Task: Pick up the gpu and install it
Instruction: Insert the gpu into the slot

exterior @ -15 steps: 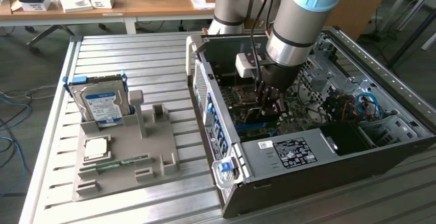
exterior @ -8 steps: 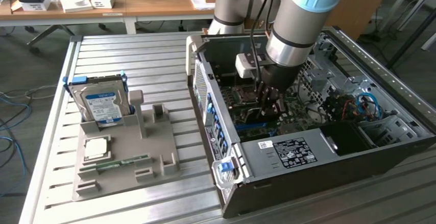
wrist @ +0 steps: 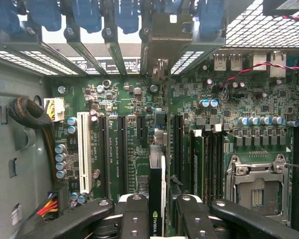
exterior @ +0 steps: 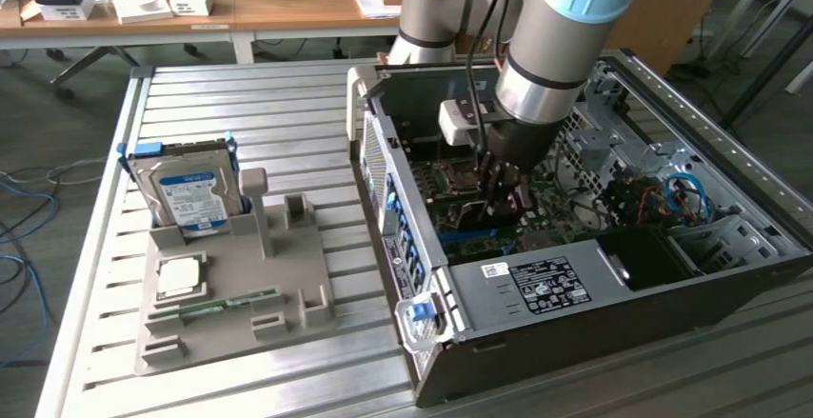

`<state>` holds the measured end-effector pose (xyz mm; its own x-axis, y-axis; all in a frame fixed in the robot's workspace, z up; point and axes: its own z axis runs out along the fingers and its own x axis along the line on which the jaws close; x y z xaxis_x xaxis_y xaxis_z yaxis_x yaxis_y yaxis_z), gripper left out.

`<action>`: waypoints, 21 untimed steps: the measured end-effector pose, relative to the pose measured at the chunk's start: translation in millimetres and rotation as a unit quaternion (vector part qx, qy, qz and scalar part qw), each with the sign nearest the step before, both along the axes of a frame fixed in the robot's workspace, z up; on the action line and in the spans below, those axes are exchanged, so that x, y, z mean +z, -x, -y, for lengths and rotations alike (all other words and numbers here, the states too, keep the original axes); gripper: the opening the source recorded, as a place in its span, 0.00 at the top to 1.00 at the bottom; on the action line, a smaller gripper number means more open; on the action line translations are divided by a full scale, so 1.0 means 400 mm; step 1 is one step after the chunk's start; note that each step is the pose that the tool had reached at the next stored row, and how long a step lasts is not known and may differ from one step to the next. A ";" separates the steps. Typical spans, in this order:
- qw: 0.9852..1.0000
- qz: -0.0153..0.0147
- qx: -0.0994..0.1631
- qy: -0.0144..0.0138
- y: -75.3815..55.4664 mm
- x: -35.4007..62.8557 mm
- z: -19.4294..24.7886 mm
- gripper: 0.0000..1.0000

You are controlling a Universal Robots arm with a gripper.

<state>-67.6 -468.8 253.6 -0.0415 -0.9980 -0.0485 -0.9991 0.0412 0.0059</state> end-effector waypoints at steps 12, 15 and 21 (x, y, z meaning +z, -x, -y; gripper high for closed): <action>1.000 0.000 0.003 0.000 0.000 0.000 0.000 0.74; 1.000 0.000 0.003 0.000 0.000 0.000 0.000 0.74; 1.000 0.000 0.002 0.003 0.000 0.000 0.000 0.74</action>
<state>-67.6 -468.8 253.7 -0.0367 -0.9984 -0.0422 -0.9993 0.0365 0.0058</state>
